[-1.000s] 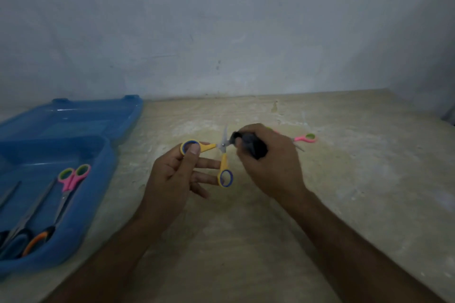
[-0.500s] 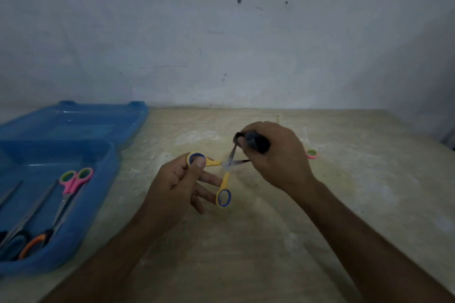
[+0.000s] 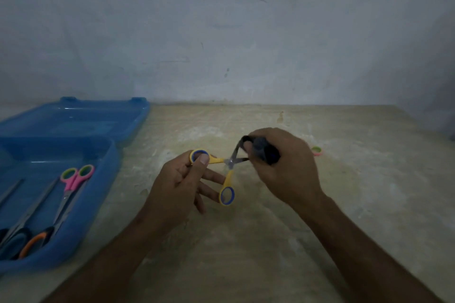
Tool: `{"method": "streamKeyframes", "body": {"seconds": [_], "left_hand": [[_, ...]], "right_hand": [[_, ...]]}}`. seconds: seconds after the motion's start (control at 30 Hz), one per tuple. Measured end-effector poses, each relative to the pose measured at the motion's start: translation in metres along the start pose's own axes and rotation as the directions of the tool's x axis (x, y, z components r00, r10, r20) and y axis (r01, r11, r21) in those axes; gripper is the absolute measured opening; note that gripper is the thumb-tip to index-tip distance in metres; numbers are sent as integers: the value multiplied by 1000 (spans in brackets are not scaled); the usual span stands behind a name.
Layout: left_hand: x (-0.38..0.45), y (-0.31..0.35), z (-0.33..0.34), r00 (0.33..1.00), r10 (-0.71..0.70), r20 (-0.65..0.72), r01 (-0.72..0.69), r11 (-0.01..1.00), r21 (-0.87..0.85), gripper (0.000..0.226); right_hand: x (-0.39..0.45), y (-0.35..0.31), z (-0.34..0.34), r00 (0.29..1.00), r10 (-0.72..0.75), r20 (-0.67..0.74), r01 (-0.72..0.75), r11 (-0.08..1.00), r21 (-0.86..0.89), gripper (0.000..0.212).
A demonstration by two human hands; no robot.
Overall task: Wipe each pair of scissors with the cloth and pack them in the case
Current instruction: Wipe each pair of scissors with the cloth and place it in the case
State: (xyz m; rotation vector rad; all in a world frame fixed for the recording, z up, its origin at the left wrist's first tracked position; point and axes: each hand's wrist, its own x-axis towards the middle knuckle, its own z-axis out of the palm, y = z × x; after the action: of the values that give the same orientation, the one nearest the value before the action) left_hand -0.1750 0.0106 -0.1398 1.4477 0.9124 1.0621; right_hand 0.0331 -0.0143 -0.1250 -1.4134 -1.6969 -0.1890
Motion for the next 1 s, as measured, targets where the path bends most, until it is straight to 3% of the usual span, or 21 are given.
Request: {"method": "streamKeyframes", "body": {"seconds": [0.1, 0.17, 0.27, 0.33, 0.43, 0.5, 0.6, 0.7, 0.8, 1.0], "left_hand": [[-1, 0, -1, 1000, 13, 11, -13, 1000, 4, 25], [-2, 1, -2, 999, 29, 33, -30, 999, 12, 25], [-1, 2, -1, 999, 30, 21, -30, 999, 12, 24], [1, 1, -1, 999, 31, -9, -31, 999, 19, 25], [0, 2, -2, 999, 39, -9, -39, 998, 40, 26], [-2, 3, -3, 999, 46, 26, -47, 998, 47, 26], [-3, 4, -2, 999, 39, 28, -40, 998, 51, 24], [0, 3, 0, 997, 39, -65, -37, 999, 27, 24], [1, 5, 0, 985, 39, -166, -42, 999, -12, 25], [-2, 12, 0, 971, 60, -230, -90, 989, -120, 25]], "right_hand": [[-8, -9, 9, 980, -95, 173, 94, 995, 16, 16], [-3, -1, 10, 993, -27, 116, 27, 1000, -1, 18], [5, 12, 1, 994, 74, -77, -76, 997, -26, 14], [1, 7, -2, 995, 37, -98, -37, 999, 3, 13], [-11, -11, 7, 993, -79, 92, 77, 997, 28, 16], [-9, -7, 12, 990, -45, 134, 44, 999, 14, 18], [1, 11, 8, 994, 105, -17, -105, 994, 24, 14], [-1, 10, -1, 990, 115, -84, -110, 992, 68, 11], [-7, -7, 4, 993, 106, 55, -114, 979, 170, 17], [-10, -6, 8, 911, 225, 345, -337, 889, 310, 43]]}}
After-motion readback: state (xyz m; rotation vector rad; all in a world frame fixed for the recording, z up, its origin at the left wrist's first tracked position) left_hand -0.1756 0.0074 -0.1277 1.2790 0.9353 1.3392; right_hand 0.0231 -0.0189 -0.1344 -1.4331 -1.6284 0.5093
